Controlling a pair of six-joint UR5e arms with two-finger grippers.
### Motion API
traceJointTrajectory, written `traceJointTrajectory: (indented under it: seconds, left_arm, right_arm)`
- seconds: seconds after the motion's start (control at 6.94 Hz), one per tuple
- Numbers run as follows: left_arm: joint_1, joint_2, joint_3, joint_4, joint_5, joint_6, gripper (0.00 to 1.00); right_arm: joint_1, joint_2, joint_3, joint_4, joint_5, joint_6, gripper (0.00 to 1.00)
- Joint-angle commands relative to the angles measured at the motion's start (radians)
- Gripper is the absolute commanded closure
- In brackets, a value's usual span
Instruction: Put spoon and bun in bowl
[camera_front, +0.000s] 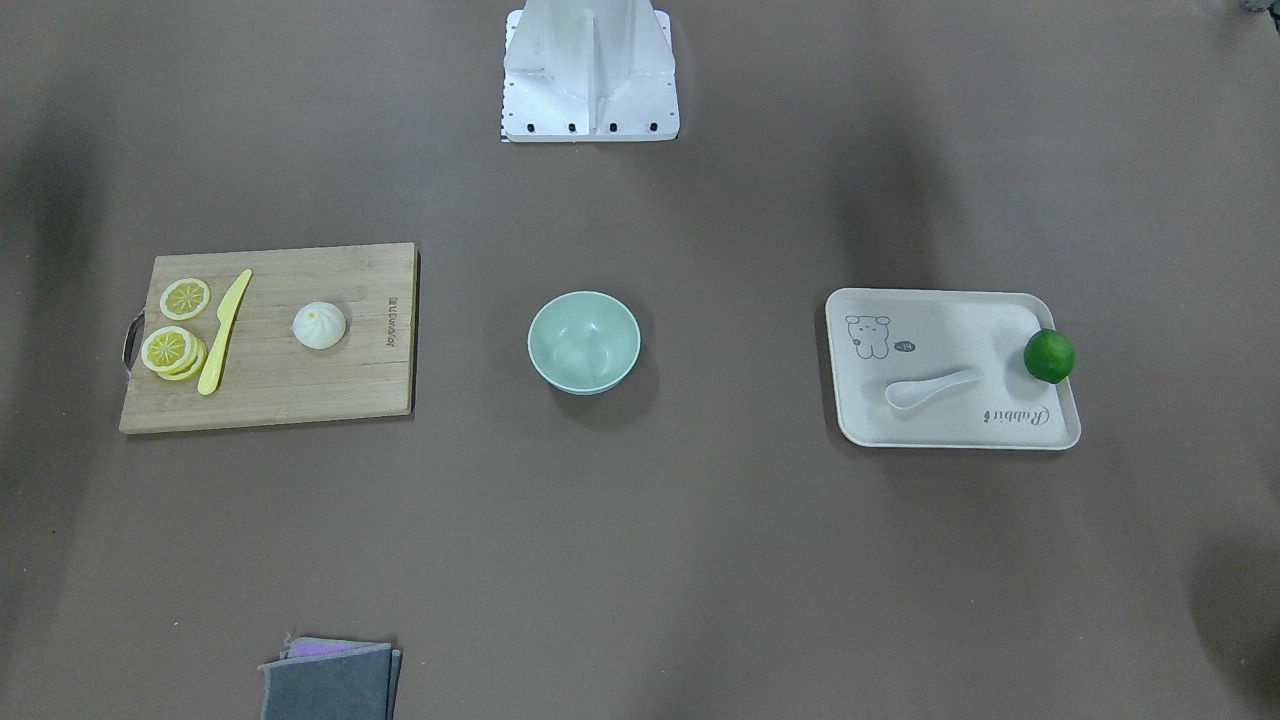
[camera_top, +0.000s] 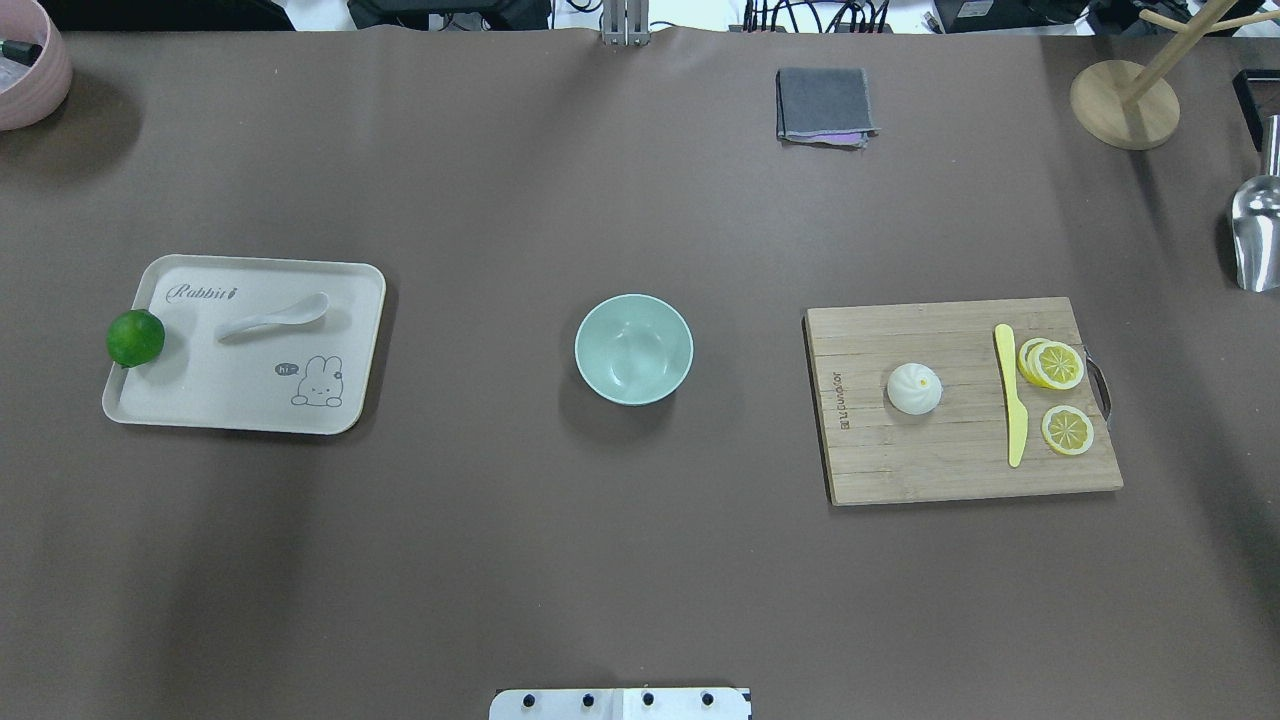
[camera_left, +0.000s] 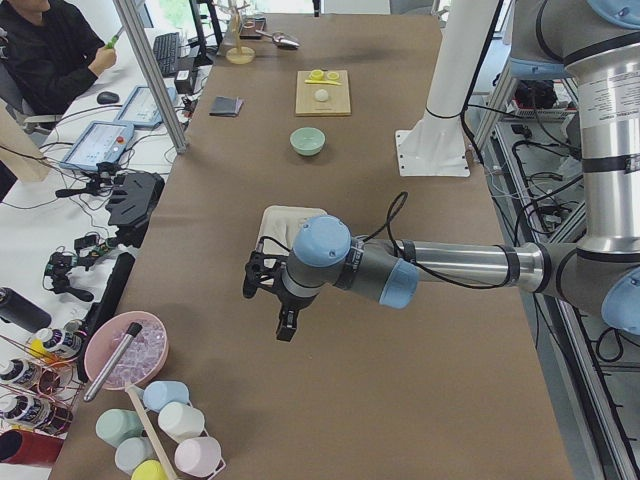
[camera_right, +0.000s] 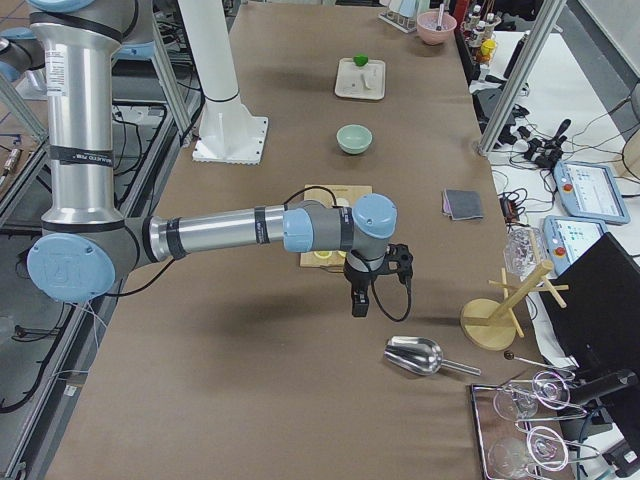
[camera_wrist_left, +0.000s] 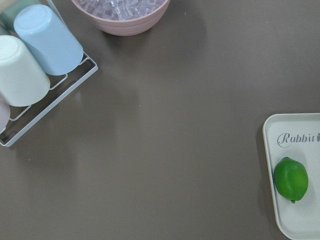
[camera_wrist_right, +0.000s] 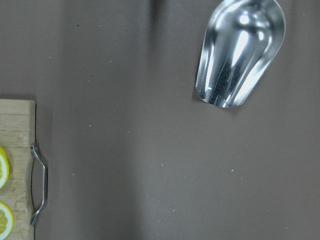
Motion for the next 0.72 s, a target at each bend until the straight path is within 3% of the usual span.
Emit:
traceJointTrajectory:
  seconds: [0.0, 0.58]
  left_arm:
    - [0.000, 0.000, -0.003, 0.000, 0.015, -0.001, 0.02]
    - [0.004, -0.001, -0.002, 0.000, 0.011, -0.004, 0.02]
  right_arm:
    - [0.000, -0.002, 0.001, 0.000, 0.004, 0.002, 0.00]
    - [0.000, -0.006, -0.002, 0.000, 0.007, 0.005, 0.00]
